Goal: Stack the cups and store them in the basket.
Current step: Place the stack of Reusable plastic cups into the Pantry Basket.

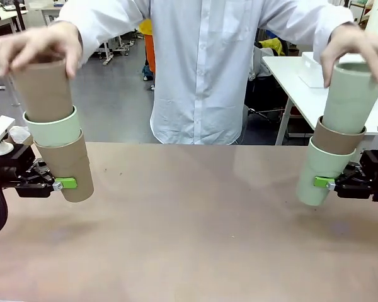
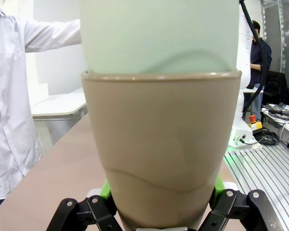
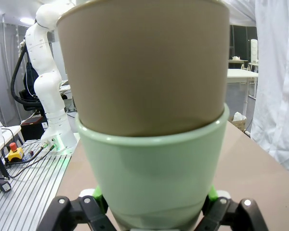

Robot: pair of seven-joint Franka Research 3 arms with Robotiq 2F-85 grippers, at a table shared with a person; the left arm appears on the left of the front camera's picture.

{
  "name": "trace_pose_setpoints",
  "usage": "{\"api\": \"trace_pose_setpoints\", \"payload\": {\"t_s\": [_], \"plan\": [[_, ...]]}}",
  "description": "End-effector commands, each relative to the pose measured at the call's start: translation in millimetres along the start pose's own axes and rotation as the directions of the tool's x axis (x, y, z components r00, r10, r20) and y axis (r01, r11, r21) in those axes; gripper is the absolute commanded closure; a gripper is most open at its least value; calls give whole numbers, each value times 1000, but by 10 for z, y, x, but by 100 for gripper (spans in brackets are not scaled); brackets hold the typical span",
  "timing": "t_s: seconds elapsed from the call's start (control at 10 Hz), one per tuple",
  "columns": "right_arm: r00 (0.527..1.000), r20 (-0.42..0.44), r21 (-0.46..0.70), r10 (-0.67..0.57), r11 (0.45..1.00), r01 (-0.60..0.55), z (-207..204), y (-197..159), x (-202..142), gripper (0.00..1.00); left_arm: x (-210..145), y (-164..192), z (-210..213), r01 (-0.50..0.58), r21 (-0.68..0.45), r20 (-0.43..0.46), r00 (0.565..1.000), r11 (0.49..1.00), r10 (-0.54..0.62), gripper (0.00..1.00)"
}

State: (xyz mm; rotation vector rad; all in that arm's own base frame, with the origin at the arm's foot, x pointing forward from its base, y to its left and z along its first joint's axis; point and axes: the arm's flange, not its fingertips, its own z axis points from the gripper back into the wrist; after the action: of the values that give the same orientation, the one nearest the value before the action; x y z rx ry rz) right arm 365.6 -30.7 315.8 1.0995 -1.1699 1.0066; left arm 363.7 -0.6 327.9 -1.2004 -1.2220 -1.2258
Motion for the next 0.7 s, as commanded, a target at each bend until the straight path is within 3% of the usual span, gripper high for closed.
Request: {"api": "trace_pose_setpoints", "payload": {"t_s": [0.0, 0.6], "plan": [[1000, 0, 1, 3, 1000, -3, -5, 3, 22, 14, 41, 4, -2, 4, 3, 7, 1000, 1000, -4, 17], [1000, 0, 1, 3, 1000, -3, -5, 3, 22, 14, 41, 4, -2, 4, 3, 7, 1000, 1000, -4, 17]]}}
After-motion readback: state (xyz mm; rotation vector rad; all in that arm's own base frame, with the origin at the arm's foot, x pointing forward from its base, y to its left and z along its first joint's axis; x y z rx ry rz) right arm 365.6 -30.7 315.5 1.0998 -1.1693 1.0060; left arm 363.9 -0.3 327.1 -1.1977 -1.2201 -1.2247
